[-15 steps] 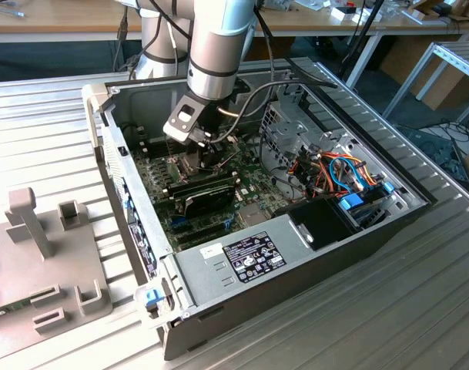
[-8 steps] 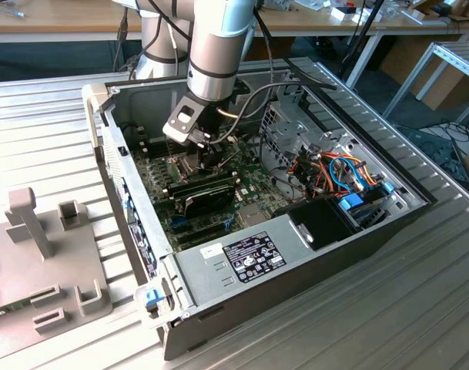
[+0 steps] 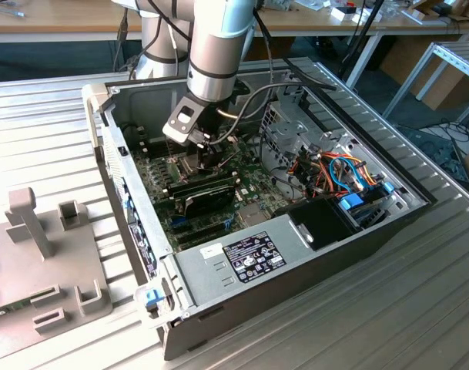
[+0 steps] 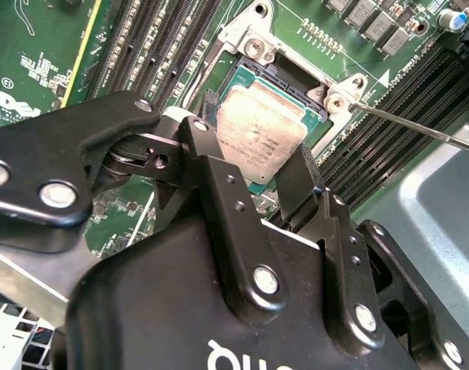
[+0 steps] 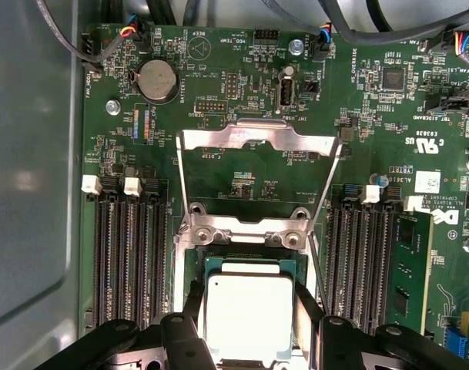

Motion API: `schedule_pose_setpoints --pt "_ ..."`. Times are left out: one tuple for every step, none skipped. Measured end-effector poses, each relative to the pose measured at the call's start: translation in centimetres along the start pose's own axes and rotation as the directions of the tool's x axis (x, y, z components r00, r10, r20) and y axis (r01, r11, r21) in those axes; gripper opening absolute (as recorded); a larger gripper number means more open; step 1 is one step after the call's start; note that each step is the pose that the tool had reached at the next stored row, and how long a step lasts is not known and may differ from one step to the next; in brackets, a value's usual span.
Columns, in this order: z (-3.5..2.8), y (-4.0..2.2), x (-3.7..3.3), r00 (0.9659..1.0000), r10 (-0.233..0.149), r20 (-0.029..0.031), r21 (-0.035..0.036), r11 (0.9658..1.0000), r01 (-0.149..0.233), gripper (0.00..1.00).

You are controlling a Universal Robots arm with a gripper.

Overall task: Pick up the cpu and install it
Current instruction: 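Place the cpu into insertion slot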

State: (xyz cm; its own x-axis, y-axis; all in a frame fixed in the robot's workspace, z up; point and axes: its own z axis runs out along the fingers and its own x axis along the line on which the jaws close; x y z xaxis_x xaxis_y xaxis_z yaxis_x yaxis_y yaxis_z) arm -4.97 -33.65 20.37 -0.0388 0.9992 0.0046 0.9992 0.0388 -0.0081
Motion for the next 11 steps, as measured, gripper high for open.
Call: schedule_pose_setpoints --pt "0.0 0.0 0.0 1.0 0.0 0.0 -0.0001 1.0 0.0 0.55" --pt "0.01 0.03 0.0 1.0 0.0 -0.0001 0.0001 1.0 0.0 0.55" --pt "0.02 0.08 0.0 1.0 0.0 -0.0001 0.0006 1.0 0.0 0.55" --pt "0.02 0.08 0.0 1.0 0.001 -0.0001 0.0007 1.0 -0.001 0.55" --pt "0.02 0.08 0.0 1.0 0.001 -0.0001 0.0007 1.0 -0.001 0.55" --pt "0.04 0.1 0.04 1.0 0.0 -0.0005 0.0005 1.0 0.0 0.55" --pt "0.04 0.1 0.07 1.0 0.0 -0.0003 0.0006 1.0 0.0 0.55" --pt "0.04 0.1 0.1 1.0 0.0 -0.0001 0.0007 1.0 0.0 0.55" --pt "0.04 0.09 0.11 1.0 0.0 -0.0001 0.0007 1.0 0.0 0.55" --pt "0.06 0.09 0.12 1.0 0.0 -0.0001 0.0008 1.0 0.0 0.55" --pt "0.15 0.1 0.12 1.0 0.0 -0.0003 0.0006 1.0 0.0 0.55"
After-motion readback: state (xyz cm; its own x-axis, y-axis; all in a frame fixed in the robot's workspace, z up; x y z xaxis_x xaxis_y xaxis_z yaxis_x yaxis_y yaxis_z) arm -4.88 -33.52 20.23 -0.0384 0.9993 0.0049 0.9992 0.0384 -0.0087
